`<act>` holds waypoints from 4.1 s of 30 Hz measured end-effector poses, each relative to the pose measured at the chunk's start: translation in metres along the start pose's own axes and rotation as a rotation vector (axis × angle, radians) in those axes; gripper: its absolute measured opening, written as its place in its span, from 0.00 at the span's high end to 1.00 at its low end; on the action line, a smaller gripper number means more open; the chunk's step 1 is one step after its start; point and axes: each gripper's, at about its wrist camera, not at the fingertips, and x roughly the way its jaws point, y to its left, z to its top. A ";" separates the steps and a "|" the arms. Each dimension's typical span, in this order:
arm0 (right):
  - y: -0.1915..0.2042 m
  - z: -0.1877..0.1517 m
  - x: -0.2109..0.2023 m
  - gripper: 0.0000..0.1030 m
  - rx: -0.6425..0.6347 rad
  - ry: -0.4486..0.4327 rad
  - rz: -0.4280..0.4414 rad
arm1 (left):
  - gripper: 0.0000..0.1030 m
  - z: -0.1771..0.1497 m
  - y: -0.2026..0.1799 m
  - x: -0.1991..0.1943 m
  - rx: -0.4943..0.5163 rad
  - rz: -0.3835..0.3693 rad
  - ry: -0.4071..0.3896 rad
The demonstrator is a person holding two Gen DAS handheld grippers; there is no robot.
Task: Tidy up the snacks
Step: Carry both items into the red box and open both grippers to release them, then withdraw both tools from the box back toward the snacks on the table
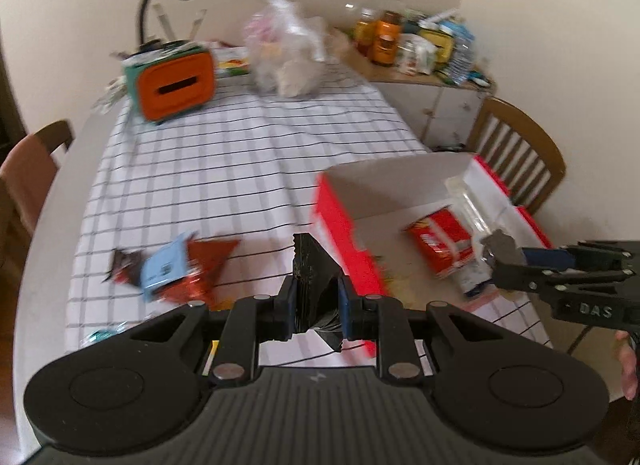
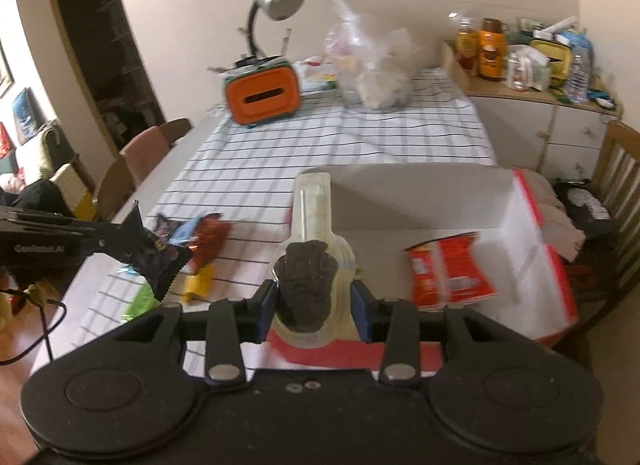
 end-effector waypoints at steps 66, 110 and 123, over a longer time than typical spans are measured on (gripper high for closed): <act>-0.093 0.011 0.026 0.45 -0.055 0.101 0.083 | 0.42 0.031 -0.121 0.100 0.087 0.052 0.155; 0.110 0.007 0.034 0.01 -0.062 0.027 0.152 | 0.13 -0.025 0.113 -0.012 0.008 0.135 -0.023; 0.207 -0.003 0.099 0.02 -0.116 0.138 0.144 | 0.13 -0.051 0.198 0.007 0.141 0.134 0.021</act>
